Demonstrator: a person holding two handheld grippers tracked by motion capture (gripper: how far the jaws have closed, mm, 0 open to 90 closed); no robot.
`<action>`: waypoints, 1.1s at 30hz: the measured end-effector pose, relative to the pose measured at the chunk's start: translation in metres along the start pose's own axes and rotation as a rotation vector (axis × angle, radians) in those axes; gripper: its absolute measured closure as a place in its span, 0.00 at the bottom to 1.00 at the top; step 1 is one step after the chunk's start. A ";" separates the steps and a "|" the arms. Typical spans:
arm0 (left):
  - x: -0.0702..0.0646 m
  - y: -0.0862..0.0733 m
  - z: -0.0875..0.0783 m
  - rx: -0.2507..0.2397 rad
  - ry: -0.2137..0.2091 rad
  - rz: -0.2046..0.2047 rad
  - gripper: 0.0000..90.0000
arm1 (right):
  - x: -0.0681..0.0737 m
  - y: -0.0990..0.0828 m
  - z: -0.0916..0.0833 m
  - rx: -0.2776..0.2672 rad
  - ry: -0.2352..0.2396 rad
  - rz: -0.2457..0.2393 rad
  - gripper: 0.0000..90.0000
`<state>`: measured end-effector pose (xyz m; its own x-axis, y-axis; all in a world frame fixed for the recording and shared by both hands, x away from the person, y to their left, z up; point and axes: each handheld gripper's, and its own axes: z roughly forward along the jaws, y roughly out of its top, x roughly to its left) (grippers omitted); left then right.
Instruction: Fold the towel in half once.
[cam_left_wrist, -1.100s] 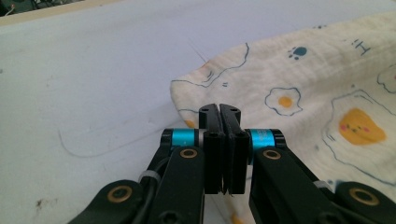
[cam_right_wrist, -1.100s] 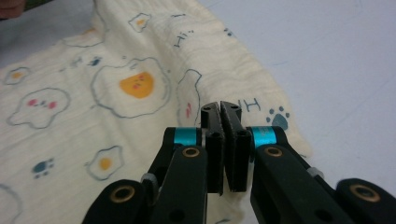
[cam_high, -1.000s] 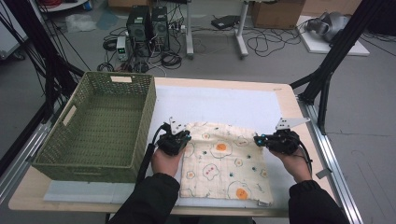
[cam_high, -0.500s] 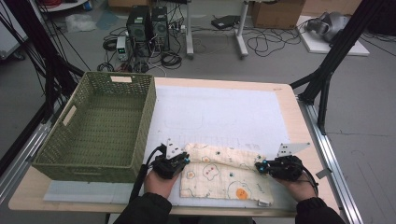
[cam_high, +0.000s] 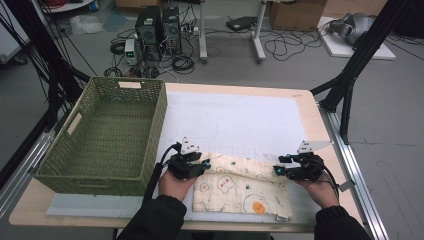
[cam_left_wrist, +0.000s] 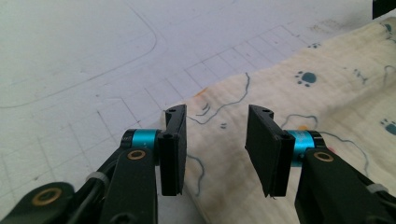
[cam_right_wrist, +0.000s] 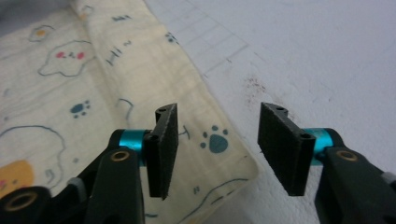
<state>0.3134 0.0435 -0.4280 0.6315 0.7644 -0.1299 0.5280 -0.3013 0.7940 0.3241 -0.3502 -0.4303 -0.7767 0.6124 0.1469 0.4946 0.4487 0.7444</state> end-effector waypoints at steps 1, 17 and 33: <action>0.001 0.000 0.003 0.006 -0.005 -0.010 0.67 | -0.001 -0.001 0.002 0.006 0.009 0.004 0.54; -0.003 0.004 -0.007 -0.050 -0.012 0.036 0.99 | 0.006 0.000 -0.006 -0.030 0.081 -0.042 0.95; -0.029 -0.032 -0.052 -0.094 -0.086 0.099 0.88 | 0.044 -0.020 -0.036 -0.036 0.140 -0.105 0.89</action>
<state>0.2489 0.0607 -0.4184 0.7262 0.6808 -0.0959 0.4085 -0.3150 0.8567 0.2661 -0.3555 -0.4151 -0.8714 0.4654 0.1549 0.3957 0.4806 0.7826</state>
